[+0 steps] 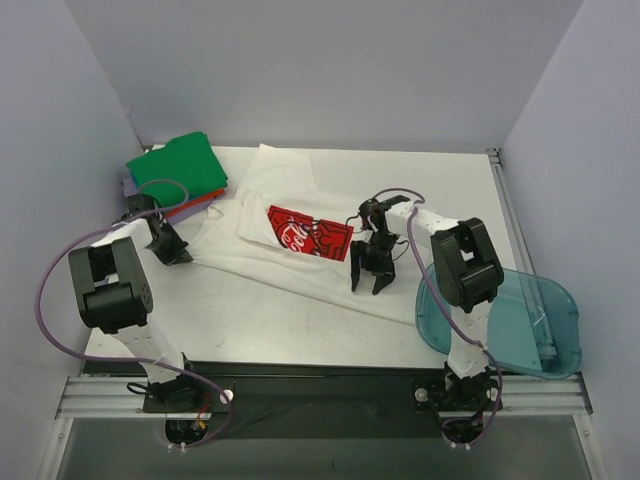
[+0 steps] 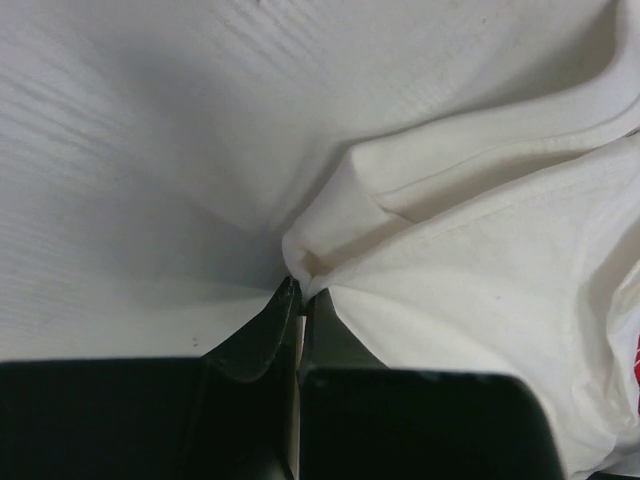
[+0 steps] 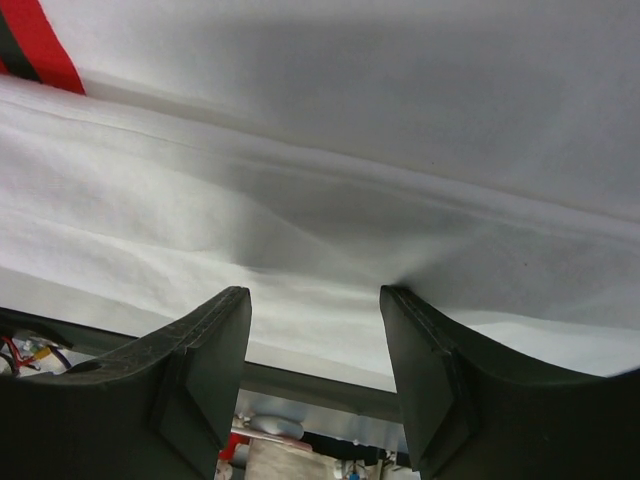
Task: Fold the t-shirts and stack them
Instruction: Fold the flattened tshirt in 1/3 of the way
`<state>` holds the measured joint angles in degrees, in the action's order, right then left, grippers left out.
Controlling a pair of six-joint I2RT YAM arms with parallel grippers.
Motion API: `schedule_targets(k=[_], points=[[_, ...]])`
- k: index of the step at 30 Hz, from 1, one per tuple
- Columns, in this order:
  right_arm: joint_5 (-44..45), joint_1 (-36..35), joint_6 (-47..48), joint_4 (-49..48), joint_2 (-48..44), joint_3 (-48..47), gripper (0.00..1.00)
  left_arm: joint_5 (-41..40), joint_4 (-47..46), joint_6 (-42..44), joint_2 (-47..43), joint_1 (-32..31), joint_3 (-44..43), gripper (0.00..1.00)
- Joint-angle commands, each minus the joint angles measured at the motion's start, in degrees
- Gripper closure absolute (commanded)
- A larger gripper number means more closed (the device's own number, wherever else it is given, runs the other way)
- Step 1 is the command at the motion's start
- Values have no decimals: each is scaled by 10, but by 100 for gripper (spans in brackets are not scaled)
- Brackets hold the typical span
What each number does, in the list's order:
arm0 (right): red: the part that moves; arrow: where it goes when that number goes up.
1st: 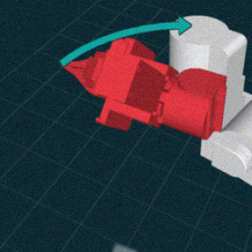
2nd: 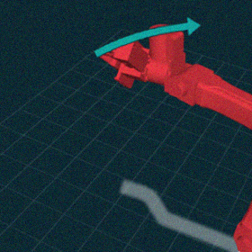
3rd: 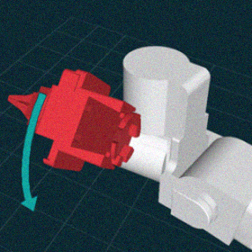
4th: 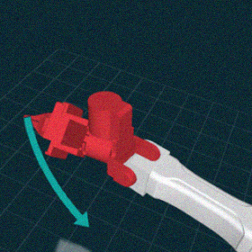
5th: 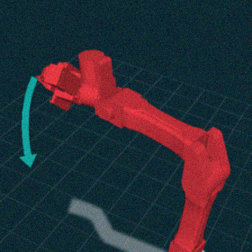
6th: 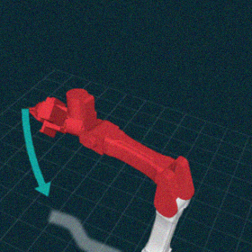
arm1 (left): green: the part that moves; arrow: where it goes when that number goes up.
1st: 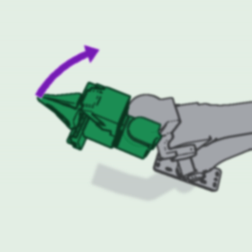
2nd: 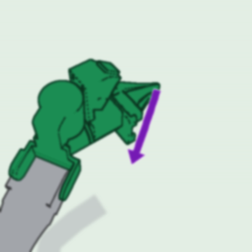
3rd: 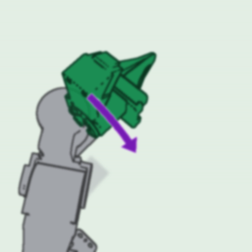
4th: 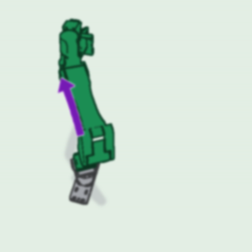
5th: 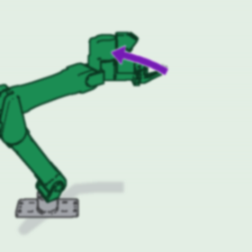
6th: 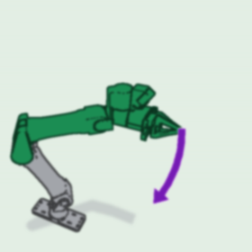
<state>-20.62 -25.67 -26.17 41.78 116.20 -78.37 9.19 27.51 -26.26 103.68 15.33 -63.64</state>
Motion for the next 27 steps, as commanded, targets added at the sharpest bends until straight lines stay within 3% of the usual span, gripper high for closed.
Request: schedule_targets(k=[1,13,20,23,24,27], points=[[30,-18,7,26,15,58,44,-65,47,29,-37,25,35,100],[23,-78,-16,16,-34,124,44,-73,69,58,-172,164,166,100],[33,-131,-35,18,-79,156,44,-88,94,57,-216,172,169,100],[42,-134,-36,23,-104,151,43,-88,98,60,-246,172,167,76],[44,-135,-36,24,-112,146,43,-88,100,60,-254,173,164,63],[50,-135,-36,30,-145,127,43,-88,113,63,-292,161,142,48]])
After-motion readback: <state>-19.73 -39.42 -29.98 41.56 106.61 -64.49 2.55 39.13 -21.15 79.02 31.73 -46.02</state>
